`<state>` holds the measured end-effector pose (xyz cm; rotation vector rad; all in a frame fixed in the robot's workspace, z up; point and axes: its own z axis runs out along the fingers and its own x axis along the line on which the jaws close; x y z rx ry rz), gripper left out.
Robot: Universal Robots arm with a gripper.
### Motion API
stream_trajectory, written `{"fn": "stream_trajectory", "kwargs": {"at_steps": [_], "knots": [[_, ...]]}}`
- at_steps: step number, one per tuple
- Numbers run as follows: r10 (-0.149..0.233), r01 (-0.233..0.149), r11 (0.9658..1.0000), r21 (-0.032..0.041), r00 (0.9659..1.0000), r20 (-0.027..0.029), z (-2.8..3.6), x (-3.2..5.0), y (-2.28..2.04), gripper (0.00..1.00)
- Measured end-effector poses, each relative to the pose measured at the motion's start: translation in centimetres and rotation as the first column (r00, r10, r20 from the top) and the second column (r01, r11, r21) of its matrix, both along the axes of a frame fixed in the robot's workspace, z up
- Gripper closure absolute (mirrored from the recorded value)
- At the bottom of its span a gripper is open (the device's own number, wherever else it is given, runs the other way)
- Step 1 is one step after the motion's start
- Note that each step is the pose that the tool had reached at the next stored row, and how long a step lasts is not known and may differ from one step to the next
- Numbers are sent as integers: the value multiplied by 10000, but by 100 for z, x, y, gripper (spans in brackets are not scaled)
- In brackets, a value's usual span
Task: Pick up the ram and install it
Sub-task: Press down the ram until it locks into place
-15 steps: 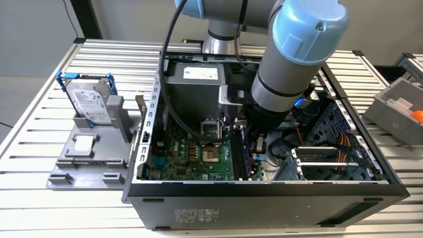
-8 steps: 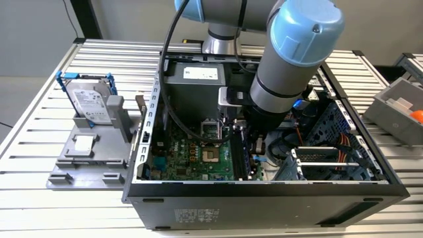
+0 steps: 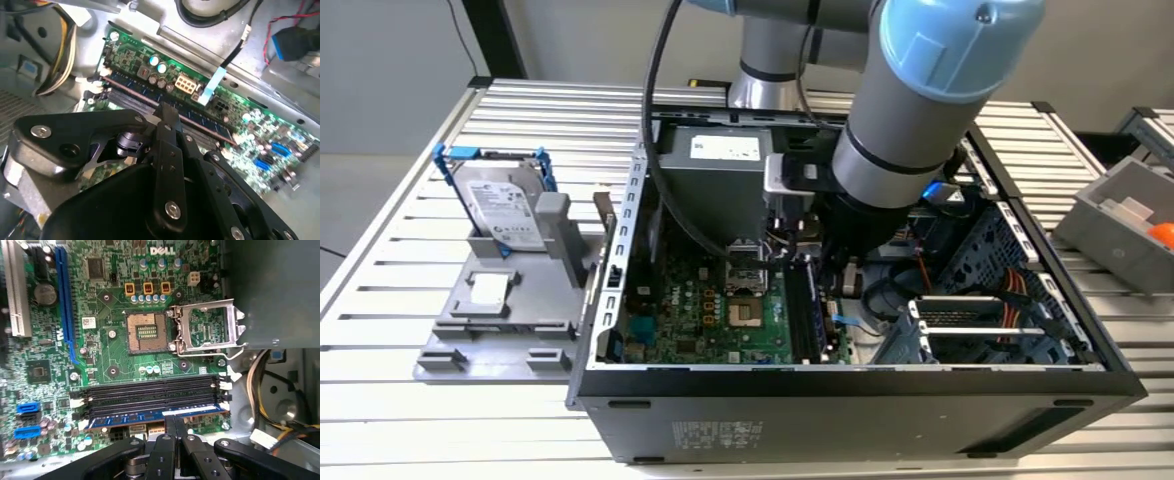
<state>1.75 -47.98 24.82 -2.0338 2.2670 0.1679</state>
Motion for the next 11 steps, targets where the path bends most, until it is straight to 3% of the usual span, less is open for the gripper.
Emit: {"fn": "stream_trajectory", "kwargs": {"at_steps": [3,11], "knots": [[0,0,10000,-4,10000,-1,120,0,0,100],[0,0,10000,-2,10000,0,142,0,0,100]]}}
